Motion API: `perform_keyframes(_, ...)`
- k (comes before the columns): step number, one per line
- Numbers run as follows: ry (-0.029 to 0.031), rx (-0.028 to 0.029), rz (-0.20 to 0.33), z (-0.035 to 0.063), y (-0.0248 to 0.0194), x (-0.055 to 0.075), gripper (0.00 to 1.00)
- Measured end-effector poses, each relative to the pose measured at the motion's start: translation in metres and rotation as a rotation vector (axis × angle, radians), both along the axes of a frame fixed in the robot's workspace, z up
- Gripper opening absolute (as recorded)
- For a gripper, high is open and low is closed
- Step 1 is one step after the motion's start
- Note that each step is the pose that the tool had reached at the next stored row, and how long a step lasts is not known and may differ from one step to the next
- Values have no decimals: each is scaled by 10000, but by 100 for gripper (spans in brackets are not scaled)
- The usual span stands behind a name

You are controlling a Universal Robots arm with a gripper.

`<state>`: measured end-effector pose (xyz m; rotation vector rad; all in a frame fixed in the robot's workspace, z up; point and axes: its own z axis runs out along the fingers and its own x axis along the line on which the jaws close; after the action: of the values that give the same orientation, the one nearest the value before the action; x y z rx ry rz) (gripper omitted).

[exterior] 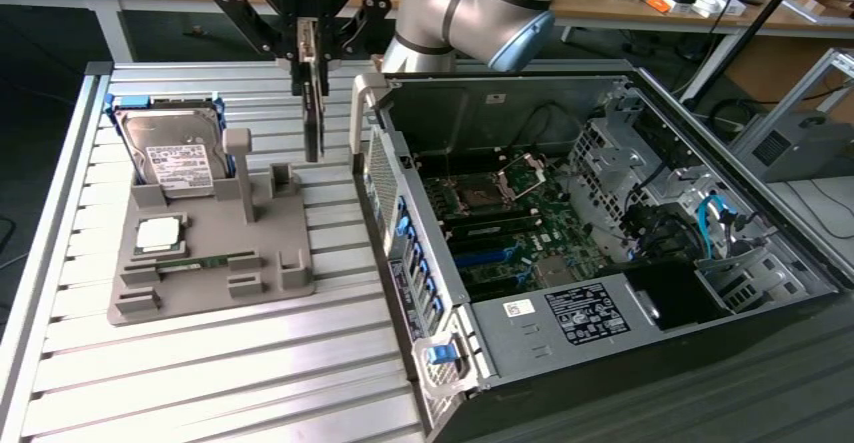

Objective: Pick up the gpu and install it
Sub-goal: 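Pick up the gpu and move the gpu toward the slot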

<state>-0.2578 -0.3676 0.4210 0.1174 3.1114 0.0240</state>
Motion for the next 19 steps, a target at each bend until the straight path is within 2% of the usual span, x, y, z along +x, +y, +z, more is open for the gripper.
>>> perform_keyframes(19,1,-56,0,0,0,34,27)
